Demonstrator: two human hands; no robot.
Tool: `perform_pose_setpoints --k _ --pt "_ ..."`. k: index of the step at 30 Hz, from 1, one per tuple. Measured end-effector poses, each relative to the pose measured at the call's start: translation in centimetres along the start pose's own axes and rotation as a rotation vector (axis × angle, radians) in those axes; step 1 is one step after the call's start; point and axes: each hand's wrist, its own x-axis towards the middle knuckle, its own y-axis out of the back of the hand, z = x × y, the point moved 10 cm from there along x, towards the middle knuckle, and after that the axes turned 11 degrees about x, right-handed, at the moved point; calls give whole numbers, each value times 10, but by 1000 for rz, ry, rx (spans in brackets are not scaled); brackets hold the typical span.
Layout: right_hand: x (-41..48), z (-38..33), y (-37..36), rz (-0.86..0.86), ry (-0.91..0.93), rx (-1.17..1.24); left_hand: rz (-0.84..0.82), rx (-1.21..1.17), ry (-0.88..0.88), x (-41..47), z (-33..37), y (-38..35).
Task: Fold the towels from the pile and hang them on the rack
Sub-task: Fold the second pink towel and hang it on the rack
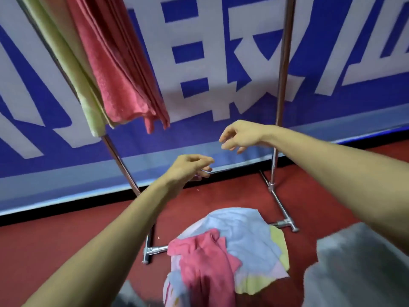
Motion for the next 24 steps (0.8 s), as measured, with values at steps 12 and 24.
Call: perform_pose_setpoints --k 12,24 --pt "75 247 -153 -178 -382 84 -198 -61 341 89 -215 -98" --pt "80 387 -285 -182 -595 -152 -286 -97 494 96 -339 -139"
